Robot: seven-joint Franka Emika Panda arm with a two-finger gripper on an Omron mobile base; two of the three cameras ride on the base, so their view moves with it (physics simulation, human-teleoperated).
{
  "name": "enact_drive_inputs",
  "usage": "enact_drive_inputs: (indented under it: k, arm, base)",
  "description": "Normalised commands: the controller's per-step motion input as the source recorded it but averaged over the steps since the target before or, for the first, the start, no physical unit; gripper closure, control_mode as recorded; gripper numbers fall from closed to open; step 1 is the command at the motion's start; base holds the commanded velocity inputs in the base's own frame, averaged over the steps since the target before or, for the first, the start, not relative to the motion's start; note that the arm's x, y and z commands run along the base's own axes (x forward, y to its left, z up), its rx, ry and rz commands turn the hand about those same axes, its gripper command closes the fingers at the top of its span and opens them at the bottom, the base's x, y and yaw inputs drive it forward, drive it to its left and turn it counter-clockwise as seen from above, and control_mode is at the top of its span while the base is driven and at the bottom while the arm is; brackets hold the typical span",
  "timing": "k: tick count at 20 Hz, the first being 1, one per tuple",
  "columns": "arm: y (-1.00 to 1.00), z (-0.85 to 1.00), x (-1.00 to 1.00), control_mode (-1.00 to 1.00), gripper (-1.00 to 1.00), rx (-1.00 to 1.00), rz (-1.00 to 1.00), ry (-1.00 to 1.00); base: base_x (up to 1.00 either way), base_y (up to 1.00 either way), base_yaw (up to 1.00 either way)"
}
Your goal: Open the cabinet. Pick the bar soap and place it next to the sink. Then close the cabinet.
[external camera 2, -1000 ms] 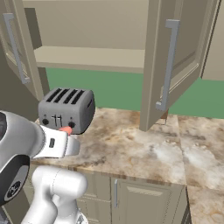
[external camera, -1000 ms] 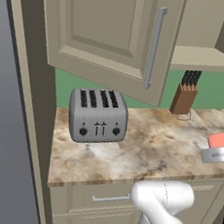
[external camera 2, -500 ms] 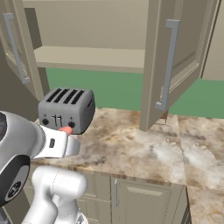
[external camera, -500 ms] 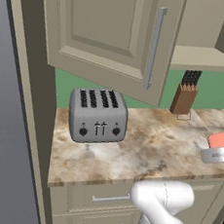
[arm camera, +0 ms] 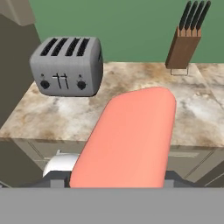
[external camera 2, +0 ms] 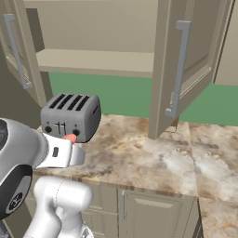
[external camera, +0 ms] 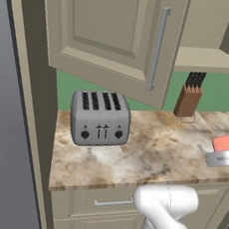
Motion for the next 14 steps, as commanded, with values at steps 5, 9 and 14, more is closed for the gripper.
enact_drive_inputs:
  k: [5,9,14]
  arm:
    - [0.0,0.0,0.0,1.0,1.0,0.0,0.0,0.0]
    - [0.0,0.0,0.0,1.0,1.0,0.0,0.0,0.0]
    - [0.0,0.0,0.0,1.0,1.0,0.0,0.0,0.0]
  base:
    - [-0.17,0.0,0.0]
    - [-1.0,-0.06,-0.09]
    - [-0.7,0.0,-0.31]
